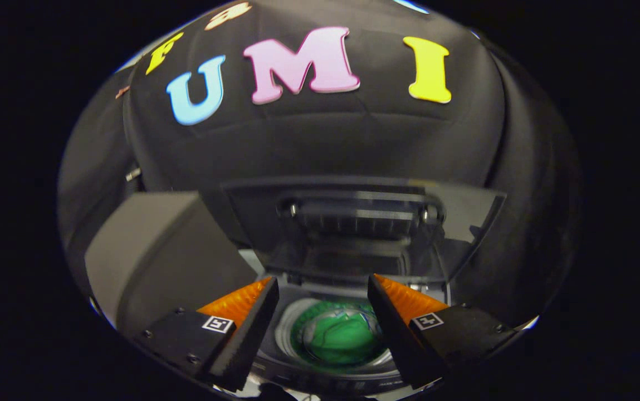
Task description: Put the clothes into the washing machine and then close the washing machine lid.
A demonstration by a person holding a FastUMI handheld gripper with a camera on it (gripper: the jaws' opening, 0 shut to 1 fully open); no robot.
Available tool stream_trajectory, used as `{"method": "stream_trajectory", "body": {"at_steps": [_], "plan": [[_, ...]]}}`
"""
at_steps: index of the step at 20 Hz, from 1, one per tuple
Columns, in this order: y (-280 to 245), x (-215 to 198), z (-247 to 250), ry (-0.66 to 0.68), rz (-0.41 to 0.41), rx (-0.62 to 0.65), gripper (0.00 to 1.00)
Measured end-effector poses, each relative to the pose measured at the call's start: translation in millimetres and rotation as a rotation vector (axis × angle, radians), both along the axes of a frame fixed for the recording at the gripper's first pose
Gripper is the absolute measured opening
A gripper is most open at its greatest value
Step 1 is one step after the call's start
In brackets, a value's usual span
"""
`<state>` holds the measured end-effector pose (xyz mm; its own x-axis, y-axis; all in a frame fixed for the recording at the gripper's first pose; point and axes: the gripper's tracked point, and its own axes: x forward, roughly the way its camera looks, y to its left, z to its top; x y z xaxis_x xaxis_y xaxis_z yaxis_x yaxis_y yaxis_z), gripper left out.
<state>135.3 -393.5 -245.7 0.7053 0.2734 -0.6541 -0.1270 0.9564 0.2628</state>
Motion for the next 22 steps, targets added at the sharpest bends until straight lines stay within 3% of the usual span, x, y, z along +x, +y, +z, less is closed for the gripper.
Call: {"method": "stream_trajectory", "body": {"at_steps": [4,7,8,9,22], "plan": [[-19,92,49,-0.208,-0.065,-0.038,0.99],[-35,116,-11,-0.071,-0.089,-0.097,0.99],[-35,132,-4,-0.140,-0.116,-0.055,0.99],[-40,123,-19,-0.077,-0.106,-0.074,1.00],[-39,104,-6,-0.166,-0.061,-0.058,1.00]]}}
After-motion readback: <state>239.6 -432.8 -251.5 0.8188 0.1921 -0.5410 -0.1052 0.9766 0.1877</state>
